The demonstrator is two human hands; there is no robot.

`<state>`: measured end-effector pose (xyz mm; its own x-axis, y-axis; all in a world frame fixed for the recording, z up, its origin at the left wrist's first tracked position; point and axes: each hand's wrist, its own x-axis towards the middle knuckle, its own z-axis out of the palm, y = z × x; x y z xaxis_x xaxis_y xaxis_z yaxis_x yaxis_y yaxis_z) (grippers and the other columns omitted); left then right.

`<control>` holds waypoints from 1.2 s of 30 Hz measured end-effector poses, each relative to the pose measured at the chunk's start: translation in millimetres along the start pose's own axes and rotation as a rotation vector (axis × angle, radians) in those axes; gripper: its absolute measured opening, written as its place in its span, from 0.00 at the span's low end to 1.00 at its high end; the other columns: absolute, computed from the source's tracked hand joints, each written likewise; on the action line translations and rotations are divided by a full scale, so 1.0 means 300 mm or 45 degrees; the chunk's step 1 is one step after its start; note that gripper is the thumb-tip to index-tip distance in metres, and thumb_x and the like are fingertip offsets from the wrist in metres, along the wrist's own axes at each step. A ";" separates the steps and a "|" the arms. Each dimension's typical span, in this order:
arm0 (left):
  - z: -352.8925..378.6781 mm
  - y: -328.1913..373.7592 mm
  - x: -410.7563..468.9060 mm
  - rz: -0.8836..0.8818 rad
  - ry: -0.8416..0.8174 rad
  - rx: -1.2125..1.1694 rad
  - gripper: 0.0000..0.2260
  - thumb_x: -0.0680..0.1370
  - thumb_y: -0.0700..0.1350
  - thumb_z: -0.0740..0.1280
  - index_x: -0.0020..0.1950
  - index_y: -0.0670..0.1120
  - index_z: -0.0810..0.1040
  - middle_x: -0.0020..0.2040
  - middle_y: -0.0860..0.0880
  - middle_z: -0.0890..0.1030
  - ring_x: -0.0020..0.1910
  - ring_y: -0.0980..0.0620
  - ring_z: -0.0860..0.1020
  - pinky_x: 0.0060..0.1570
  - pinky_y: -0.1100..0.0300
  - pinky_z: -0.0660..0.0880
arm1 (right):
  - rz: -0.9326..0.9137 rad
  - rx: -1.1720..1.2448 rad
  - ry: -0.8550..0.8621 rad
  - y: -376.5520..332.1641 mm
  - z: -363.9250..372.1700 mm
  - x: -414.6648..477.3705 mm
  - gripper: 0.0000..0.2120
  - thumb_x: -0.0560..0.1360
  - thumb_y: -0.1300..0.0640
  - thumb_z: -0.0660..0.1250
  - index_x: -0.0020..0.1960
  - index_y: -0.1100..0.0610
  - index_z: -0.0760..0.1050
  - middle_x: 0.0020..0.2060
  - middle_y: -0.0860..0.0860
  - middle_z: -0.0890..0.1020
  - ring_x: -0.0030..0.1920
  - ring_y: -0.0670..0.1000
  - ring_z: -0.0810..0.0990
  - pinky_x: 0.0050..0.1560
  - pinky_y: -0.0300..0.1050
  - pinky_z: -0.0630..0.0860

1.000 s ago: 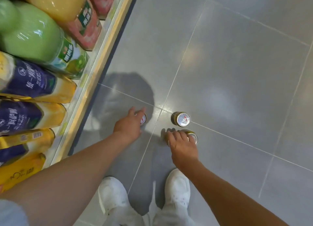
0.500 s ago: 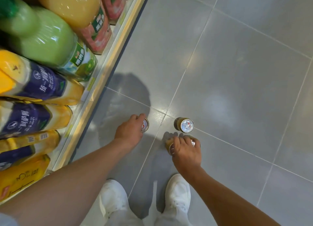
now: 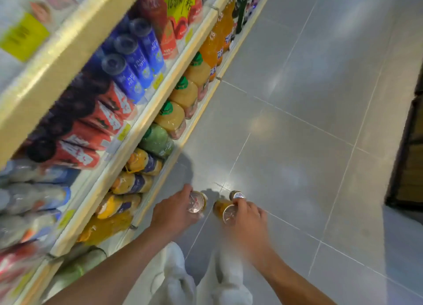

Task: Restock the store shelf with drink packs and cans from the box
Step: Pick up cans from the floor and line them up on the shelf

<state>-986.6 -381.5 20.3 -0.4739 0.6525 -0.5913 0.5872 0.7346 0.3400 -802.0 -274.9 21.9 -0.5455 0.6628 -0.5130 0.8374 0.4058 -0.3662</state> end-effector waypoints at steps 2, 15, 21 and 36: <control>-0.161 0.069 -0.160 0.026 0.058 -0.061 0.27 0.64 0.64 0.71 0.56 0.60 0.64 0.51 0.56 0.81 0.47 0.49 0.82 0.39 0.54 0.77 | -0.114 0.032 0.013 -0.066 -0.170 -0.107 0.30 0.66 0.44 0.72 0.66 0.47 0.68 0.58 0.46 0.79 0.60 0.51 0.75 0.64 0.48 0.67; -0.763 0.384 -1.075 0.264 0.676 -0.678 0.30 0.66 0.55 0.75 0.66 0.57 0.71 0.59 0.56 0.74 0.59 0.59 0.76 0.58 0.61 0.75 | -0.744 0.547 0.043 -0.384 -0.958 -0.687 0.34 0.62 0.50 0.80 0.63 0.36 0.68 0.56 0.30 0.77 0.57 0.36 0.78 0.57 0.31 0.73; -0.891 0.368 -1.430 0.187 0.909 -1.106 0.31 0.67 0.45 0.78 0.65 0.65 0.73 0.64 0.59 0.74 0.61 0.55 0.78 0.52 0.55 0.81 | -1.037 0.639 -0.039 -0.610 -1.112 -0.892 0.33 0.60 0.45 0.79 0.63 0.40 0.71 0.56 0.36 0.81 0.56 0.40 0.80 0.55 0.32 0.76; -1.006 -0.106 -2.204 -0.008 1.669 -0.972 0.26 0.66 0.56 0.78 0.59 0.72 0.73 0.59 0.69 0.77 0.59 0.66 0.76 0.55 0.66 0.76 | -1.544 0.638 -0.360 -1.318 -0.936 -1.418 0.30 0.64 0.42 0.78 0.65 0.41 0.75 0.57 0.40 0.83 0.58 0.43 0.81 0.59 0.51 0.80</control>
<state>-889.9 -780.4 621.1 -0.9480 0.0460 0.3148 0.3074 0.3870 0.8693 -891.3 -540.7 603.0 -0.9682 -0.1251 0.2165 -0.2463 0.3273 -0.9122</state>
